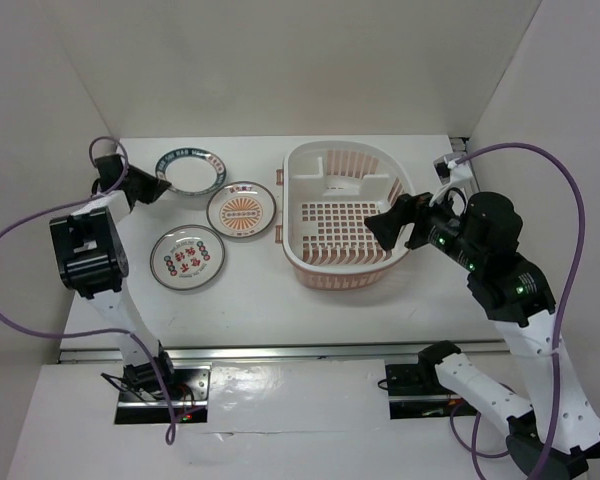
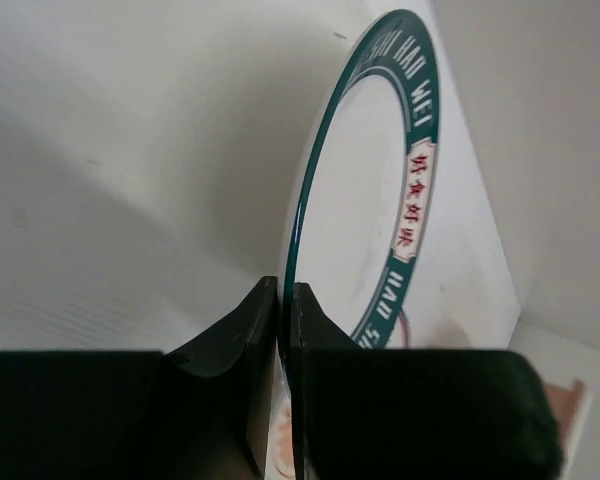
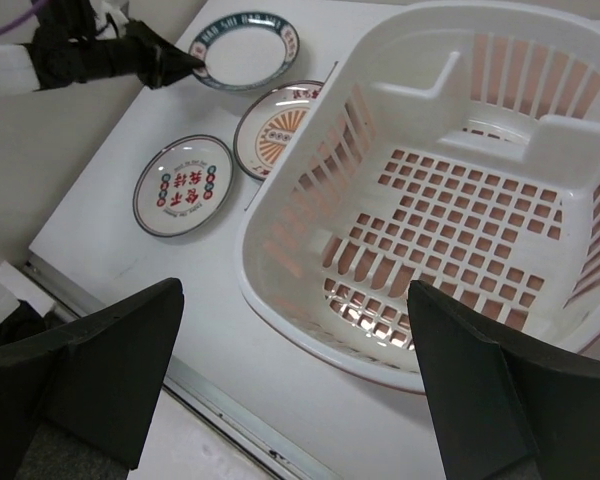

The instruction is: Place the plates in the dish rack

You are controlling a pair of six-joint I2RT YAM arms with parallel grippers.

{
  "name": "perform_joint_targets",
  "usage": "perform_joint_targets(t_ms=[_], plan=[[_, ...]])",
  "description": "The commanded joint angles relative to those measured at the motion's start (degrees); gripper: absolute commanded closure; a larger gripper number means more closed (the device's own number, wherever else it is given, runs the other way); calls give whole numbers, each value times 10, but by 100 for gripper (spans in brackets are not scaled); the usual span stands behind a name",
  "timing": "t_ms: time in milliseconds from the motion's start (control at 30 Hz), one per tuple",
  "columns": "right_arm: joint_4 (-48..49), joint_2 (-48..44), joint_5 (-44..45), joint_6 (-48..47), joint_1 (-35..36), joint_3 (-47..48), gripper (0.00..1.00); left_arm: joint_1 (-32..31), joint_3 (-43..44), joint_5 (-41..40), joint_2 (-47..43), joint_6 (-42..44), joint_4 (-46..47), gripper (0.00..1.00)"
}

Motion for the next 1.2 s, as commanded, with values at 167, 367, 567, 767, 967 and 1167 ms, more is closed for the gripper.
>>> perform_joint_targets(t_ms=[167, 367, 567, 767, 967, 1167], plan=[[46, 22, -9, 0, 3, -8, 0, -31, -3, -6, -270, 52, -13, 100], [116, 33, -109, 17, 3, 3, 0, -31, -86, 68, -454, 112, -41, 100], [178, 74, -198, -5, 3, 49, 0, -37, -185, 211, -604, 121, -41, 100], [206, 115, -185, 1, 3, 61, 1, -43, -217, 299, -672, 116, -35, 100], [264, 132, -191, 13, 3, 14, 2, -49, -232, 373, -703, 62, 18, 100], [316, 144, -220, 40, 3, -11, 4, -61, -221, 373, -702, 63, -5, 100]])
